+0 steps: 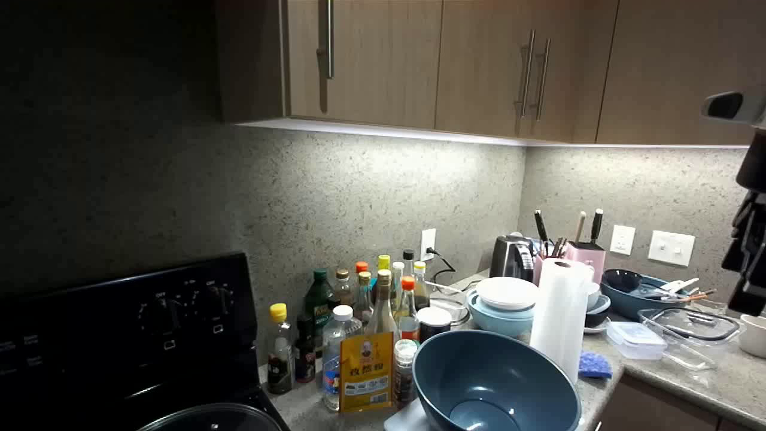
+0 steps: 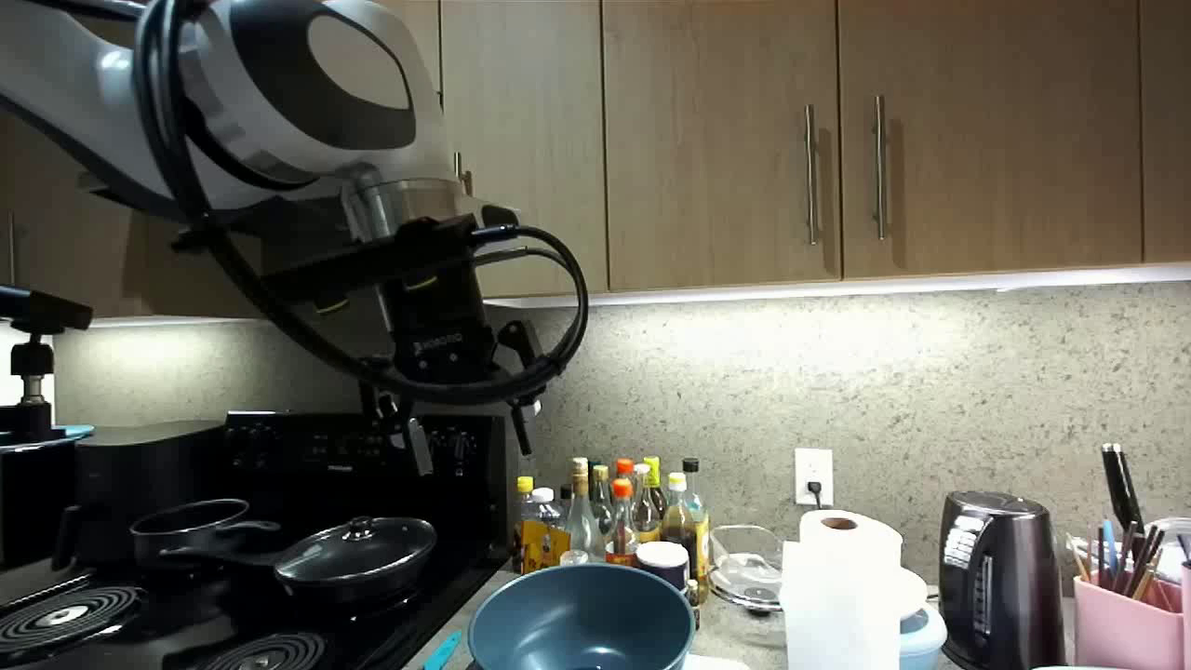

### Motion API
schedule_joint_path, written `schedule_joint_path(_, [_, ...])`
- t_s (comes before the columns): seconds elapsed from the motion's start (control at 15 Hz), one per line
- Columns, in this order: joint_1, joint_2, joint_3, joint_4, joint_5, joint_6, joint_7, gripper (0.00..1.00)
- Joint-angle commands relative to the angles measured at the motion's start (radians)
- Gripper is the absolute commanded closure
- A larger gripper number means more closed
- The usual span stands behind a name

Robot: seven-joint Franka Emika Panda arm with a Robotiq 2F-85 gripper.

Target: Place the paper towel roll and blue sponge in the blue bowl on the left

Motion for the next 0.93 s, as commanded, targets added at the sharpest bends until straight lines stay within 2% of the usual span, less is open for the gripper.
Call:
schedule_joint_path(0.0, [0.005,0.0,-0.004,0.003,-0.003,-0.004,0.003,0.0])
schedule_joint_path(0.53, [-0.005,0.053,-0.078,0.038,0.011,0.014,-0.027,0.0])
schedule_joint_path(0.87, [0.007,0.092,-0.183,0.079,0.052,-0.013,-0.134,0.0])
